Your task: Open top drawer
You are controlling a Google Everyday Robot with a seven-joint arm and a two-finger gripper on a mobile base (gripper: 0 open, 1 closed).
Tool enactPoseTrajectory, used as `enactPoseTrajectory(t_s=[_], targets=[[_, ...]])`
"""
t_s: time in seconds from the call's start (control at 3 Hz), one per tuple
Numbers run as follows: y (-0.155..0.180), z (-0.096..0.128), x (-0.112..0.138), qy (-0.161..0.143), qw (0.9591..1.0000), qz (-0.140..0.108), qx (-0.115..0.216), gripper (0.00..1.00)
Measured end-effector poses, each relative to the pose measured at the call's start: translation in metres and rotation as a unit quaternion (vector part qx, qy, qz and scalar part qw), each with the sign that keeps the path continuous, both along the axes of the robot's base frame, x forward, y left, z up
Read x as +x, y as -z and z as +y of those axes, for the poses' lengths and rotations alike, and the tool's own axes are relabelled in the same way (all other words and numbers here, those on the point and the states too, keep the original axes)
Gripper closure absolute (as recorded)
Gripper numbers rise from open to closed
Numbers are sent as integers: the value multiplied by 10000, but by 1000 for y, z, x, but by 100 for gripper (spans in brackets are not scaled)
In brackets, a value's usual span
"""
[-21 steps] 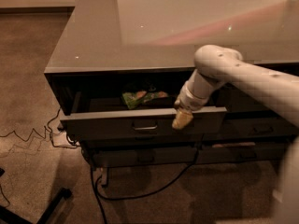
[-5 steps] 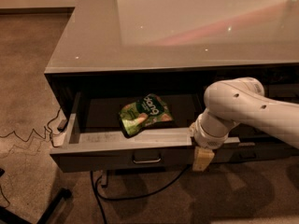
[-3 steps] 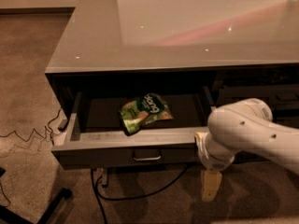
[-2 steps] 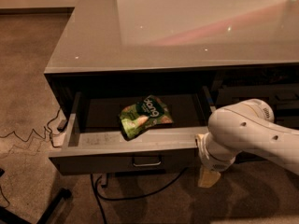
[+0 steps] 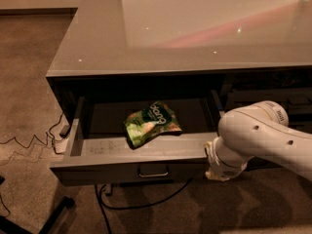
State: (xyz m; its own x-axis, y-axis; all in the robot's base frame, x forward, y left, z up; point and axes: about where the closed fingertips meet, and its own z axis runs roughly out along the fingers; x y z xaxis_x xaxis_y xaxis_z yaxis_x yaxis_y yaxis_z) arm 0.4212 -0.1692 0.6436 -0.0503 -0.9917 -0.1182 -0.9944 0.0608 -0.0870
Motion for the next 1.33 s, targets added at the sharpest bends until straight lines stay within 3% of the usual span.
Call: enactPoseTrajectory(t_s=[0.33, 1.33], targets=[[-5, 0, -1, 21, 10000, -23, 0, 100], [-19, -1, -1, 22, 10000, -23, 1, 100]])
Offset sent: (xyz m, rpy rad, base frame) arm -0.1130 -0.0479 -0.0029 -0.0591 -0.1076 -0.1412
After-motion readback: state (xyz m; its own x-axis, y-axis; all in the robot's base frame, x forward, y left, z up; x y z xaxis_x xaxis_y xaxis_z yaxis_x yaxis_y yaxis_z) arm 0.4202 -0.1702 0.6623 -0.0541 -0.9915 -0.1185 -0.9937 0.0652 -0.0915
